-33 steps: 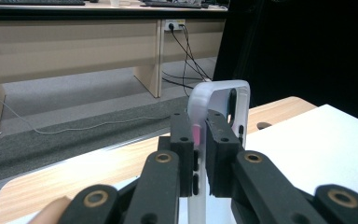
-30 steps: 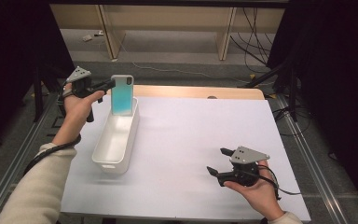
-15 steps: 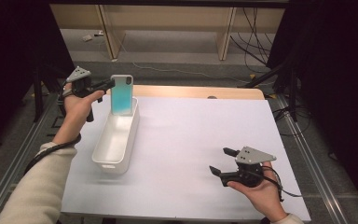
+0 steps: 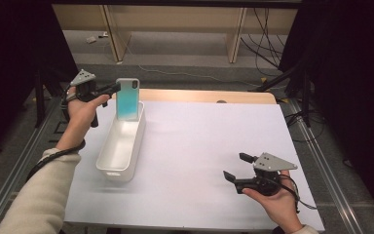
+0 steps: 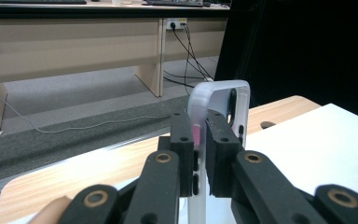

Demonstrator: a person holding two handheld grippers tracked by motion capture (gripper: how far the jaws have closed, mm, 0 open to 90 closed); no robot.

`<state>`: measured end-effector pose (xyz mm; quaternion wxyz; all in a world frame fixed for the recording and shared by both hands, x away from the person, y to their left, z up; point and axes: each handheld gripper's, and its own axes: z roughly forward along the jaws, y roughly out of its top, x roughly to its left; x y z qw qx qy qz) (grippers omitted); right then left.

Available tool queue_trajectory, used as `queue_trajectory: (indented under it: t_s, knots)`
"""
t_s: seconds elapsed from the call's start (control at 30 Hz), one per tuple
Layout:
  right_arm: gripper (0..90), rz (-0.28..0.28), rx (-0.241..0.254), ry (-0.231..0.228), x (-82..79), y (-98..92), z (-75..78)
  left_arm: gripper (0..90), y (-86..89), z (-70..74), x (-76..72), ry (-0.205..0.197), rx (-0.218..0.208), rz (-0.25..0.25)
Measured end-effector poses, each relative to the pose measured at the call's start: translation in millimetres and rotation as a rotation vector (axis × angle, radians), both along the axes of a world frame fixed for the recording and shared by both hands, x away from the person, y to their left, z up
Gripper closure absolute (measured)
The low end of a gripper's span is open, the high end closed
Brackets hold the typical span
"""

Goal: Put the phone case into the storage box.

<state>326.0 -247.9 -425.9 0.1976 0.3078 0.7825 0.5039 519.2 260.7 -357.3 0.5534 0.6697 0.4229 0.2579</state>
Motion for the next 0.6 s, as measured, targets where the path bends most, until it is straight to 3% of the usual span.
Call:
queue_trajectory:
  t_s: [0.03,0.1,0.23,0.3,0.5,0.6]
  knots:
    - [17.5,-0.002,-0.01,0.011,-0.7,-1.0,0.7,82.6,-0.2,-0.4,0.3,0.001,-0.001,-0.002]
    - [17.5,-0.005,0.008,-0.018,0.9,0.0,-1.5,82.6,-0.7,-1.1,0.8,0.002,-0.003,0.0]
    - [17.5,0.0,0.004,0.007,0.0,0.1,-1.2,82.5,-1.3,-3.1,3.3,0.008,0.003,-0.001]
    - [17.5,0.001,0.0,-0.012,1.2,-0.4,-1.7,82.5,-1.5,-3.8,4.7,0.008,0.004,0.0]
    - [17.6,0.003,0.006,0.004,1.0,-0.6,-1.6,82.5,-3.4,-5.9,9.4,0.011,0.003,-0.002]
    - [17.5,0.0,0.003,-0.013,1.3,-0.7,-1.9,82.5,-4.5,-7.5,11.4,0.016,0.005,-0.002]
